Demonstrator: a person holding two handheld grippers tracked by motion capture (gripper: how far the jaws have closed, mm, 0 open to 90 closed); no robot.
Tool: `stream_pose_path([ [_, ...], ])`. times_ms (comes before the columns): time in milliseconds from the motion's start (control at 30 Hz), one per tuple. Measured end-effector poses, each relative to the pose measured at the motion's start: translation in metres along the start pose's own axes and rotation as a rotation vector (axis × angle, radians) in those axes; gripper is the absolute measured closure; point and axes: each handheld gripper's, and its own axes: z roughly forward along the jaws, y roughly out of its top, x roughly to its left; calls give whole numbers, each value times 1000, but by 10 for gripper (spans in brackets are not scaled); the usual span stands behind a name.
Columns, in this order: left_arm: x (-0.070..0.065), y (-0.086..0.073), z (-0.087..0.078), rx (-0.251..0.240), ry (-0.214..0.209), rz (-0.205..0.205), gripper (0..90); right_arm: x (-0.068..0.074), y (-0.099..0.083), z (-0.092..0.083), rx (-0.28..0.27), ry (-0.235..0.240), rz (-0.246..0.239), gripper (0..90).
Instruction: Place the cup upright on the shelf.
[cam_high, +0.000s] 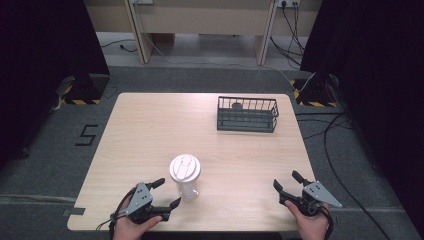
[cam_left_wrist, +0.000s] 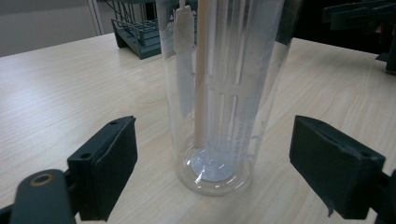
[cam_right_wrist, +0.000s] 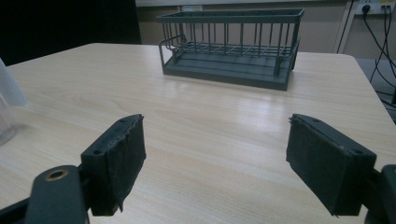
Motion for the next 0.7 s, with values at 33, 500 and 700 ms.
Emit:
stream_pose_path([
  [33, 1, 0, 2, -3, 3, 2, 147, 0, 0, 0, 1, 0, -1, 204],
  [500, 1, 3, 27, 8, -40, -8, 146, 0, -1, 1, 8, -6, 3, 201],
  [700, 1, 5, 37, 6, -53, -18, 146, 1, -1, 2, 13, -7, 0, 202],
])
